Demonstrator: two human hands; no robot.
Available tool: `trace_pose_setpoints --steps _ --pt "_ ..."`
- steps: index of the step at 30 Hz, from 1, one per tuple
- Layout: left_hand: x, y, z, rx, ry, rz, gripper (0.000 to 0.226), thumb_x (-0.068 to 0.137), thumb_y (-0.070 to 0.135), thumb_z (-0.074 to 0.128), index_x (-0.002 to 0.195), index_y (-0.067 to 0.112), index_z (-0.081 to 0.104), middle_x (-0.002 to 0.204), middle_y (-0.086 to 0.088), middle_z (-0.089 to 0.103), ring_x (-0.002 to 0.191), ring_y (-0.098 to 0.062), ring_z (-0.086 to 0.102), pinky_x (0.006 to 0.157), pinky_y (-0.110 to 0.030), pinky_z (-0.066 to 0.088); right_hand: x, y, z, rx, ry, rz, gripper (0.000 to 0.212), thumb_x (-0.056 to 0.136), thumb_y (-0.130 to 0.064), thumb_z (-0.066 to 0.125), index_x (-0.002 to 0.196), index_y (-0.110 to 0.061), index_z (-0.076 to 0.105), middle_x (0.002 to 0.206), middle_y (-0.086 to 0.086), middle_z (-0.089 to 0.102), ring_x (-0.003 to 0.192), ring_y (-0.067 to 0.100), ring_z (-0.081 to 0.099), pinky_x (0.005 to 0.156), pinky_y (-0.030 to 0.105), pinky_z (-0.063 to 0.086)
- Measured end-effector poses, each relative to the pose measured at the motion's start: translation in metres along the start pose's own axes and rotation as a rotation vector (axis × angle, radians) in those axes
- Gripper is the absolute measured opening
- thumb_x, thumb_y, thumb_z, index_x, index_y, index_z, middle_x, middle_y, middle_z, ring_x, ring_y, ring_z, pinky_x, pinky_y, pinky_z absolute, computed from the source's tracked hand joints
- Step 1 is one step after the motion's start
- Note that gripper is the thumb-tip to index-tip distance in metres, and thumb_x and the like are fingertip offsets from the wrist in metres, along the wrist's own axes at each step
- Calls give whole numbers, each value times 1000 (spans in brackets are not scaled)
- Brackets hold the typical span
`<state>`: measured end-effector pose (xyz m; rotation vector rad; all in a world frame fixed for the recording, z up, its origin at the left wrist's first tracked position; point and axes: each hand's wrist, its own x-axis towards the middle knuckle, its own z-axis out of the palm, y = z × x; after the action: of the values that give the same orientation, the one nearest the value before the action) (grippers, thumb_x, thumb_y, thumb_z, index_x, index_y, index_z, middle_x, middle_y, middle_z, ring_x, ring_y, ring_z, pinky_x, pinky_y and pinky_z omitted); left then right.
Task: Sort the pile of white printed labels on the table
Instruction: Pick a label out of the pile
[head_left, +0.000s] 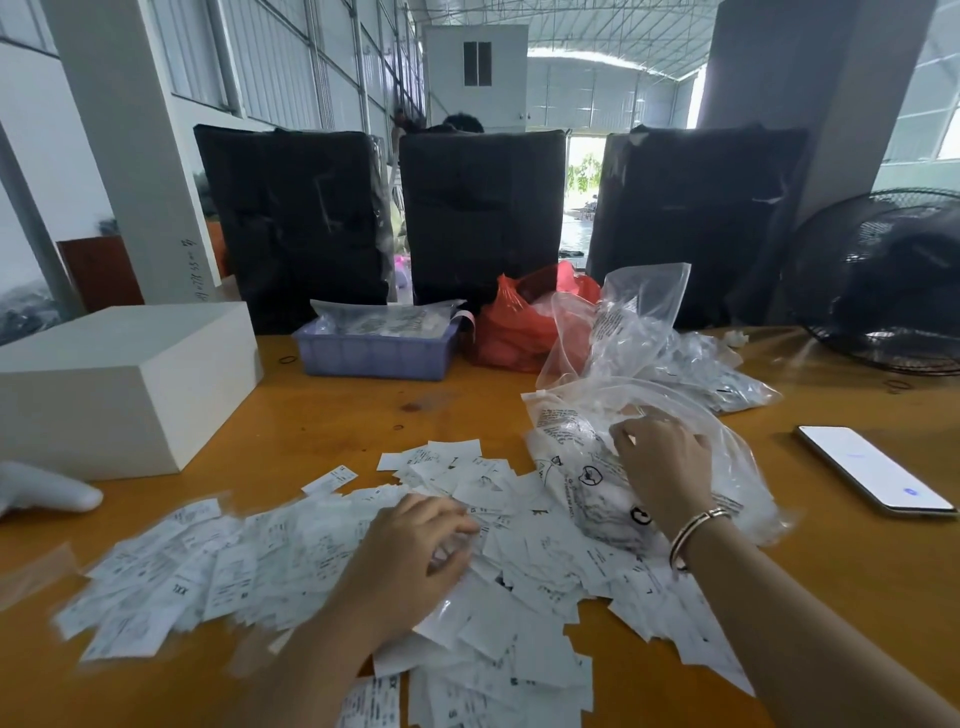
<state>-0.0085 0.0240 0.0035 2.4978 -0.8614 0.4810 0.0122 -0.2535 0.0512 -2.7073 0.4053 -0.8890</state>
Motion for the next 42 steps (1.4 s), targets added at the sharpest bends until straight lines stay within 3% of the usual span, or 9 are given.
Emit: trace_pose_setpoints --steps 5,8,11,14,20,25,29,35,42 --pt "1 1 2 -55 33 -46 24 93 38 56 116 35 65 125 20 55 114 7 36 97 -16 25 -4 -29 -16 444 87 -137 20 94 -22 56 88 -11 72 79 0 69 71 15 59 65 17 43" --pt "2 6 -3 -324 101 -189 23 92 52 47 112 47 55 122 22 52 115 4 47 99 -24 38 -19 -63 -22 853 -266 -154 14 91 -23 58 82 -19 67 72 -3 68 57 6 59 54 12 45" --pt "2 7 -12 -555 184 -273 46 81 72 42 122 51 43 125 30 49 114 13 47 93 -16 43 -37 -86 -12 815 -611 -241 13 92 -28 55 81 -27 62 75 -7 68 57 -2 57 54 15 46" --pt "1 4 -17 -601 154 -278 73 74 74 46 140 47 30 135 36 36 124 18 35 97 -14 35 -48 -95 1 736 -715 -314 14 93 -28 55 80 -31 59 76 -11 66 59 -6 56 56 10 45" --pt "2 6 -13 -296 171 -194 37 84 22 72 115 37 60 106 35 40 103 17 43 85 -2 34 -58 -98 18 711 -617 -341 12 90 -26 62 82 -20 69 64 -15 59 49 -6 47 49 7 35" --pt "3 3 -14 -320 196 -303 19 85 18 70 93 34 63 93 17 56 87 5 54 73 -4 40 -58 -92 24 862 -492 -172 14 94 -25 55 86 -29 65 79 -13 67 68 9 60 64 22 50" --pt "3 2 -13 -405 288 -380 19 87 17 69 77 32 61 80 13 65 78 4 58 67 -13 42 -57 -78 36 491 -312 -239 25 95 -22 51 116 -21 64 111 -6 65 89 3 56 75 14 40" --pt "3 1 -11 -475 320 -480 9 90 27 62 82 27 65 82 10 69 76 -6 61 61 -18 43 -61 -75 45 297 -376 -363 30 96 -24 45 118 -19 64 102 -2 66 102 17 54 88 31 46" --pt "4 0 -12 -535 341 -463 14 93 26 59 86 22 71 81 12 73 49 6 52 44 -9 38 -63 -72 36 846 -314 -75 20 93 -11 55 105 -24 65 78 -13 60 57 -5 51 56 11 43"
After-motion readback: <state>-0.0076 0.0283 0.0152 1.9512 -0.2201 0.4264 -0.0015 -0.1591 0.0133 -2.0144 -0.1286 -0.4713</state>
